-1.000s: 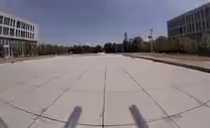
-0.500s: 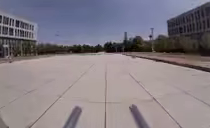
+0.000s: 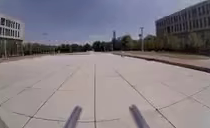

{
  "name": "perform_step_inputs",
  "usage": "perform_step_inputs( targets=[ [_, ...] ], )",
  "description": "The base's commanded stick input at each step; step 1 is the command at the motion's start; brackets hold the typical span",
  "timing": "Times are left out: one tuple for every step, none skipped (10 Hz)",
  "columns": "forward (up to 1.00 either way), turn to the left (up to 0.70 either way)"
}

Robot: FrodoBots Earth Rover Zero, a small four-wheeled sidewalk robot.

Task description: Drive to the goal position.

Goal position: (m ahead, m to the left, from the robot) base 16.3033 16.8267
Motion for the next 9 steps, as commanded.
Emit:
perform_step_inputs(
  targets=[
    [0.70,0.00],
    [0.70,0.00],
    [0.70,0.00],
    [0.70,0.00],
    [0.70,0.00],
    [0.70,0.00],
    [0.70,0.00],
    [0.70,0.00],
    [0.70,0.00]
  ],
)
